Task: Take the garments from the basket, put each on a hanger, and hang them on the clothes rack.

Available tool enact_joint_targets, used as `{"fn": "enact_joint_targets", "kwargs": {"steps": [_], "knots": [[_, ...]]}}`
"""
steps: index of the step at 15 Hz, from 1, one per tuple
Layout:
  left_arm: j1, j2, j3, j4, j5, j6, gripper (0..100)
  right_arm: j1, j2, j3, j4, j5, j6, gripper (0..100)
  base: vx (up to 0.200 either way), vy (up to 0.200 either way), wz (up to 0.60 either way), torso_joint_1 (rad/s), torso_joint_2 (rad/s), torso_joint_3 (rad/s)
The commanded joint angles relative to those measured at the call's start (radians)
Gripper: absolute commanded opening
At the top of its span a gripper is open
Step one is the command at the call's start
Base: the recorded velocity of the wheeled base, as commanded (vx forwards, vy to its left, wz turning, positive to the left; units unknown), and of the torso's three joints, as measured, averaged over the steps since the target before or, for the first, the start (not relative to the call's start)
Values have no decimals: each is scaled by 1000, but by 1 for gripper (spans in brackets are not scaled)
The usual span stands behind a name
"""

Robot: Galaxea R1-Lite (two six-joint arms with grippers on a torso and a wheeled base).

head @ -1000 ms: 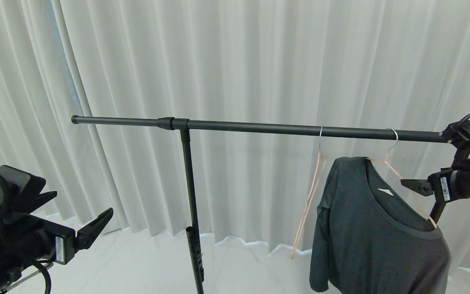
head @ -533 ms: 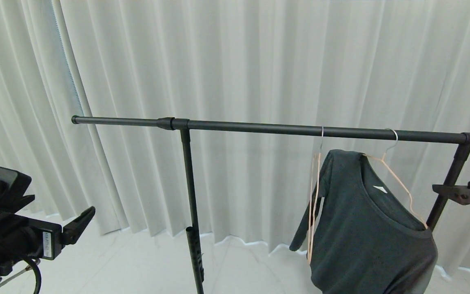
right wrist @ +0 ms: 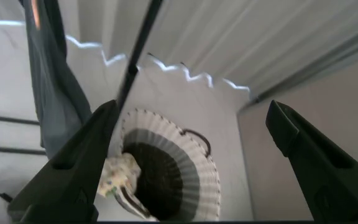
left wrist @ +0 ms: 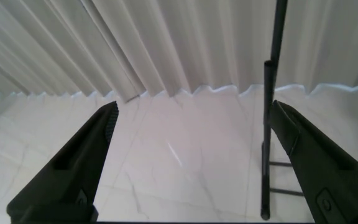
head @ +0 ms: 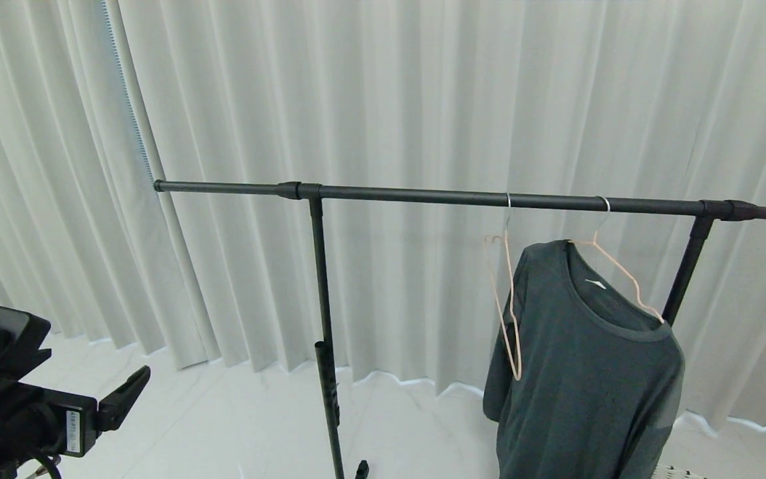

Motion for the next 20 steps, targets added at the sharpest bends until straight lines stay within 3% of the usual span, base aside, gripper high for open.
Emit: {"fn": "enact_joint_targets", "kwargs": {"steps": [1, 5, 8, 10, 13, 17, 20], "knots": [[-26, -37, 47, 0, 0, -2, 100, -5, -13, 66, -42, -23, -13, 100, -200, 0, 0, 7, 7, -2], [-109, -95, 121, 0, 0, -51, 100, -6, -31, 164, -131, -24, -62, 100, -200, 0, 0, 2, 6, 2], [-110, -89, 158, 0, 0, -83, 100, -13, -31, 173, -139, -26, -72, 100, -200, 0, 0, 1, 1, 4], [-109, -98, 191, 13, 0, -106, 100, -13, -34, 193, -142, -72, -73, 100, -200, 0, 0, -2, 0, 5], [-109, -101, 191, 42, 0, -140, 100, -16, -34, 208, -159, -93, -73, 100, 0, 0, 0, 0, 0, 0], [-115, -227, 191, 211, -2, -131, 100, -16, -33, 210, -159, -150, -73, 100, 0, 0, 0, 0, 0, 0], [-115, -439, 191, 474, -5, -131, 100, -16, -34, 208, -159, -161, -73, 100, 0, 0, 0, -106, 225, 109]]}}
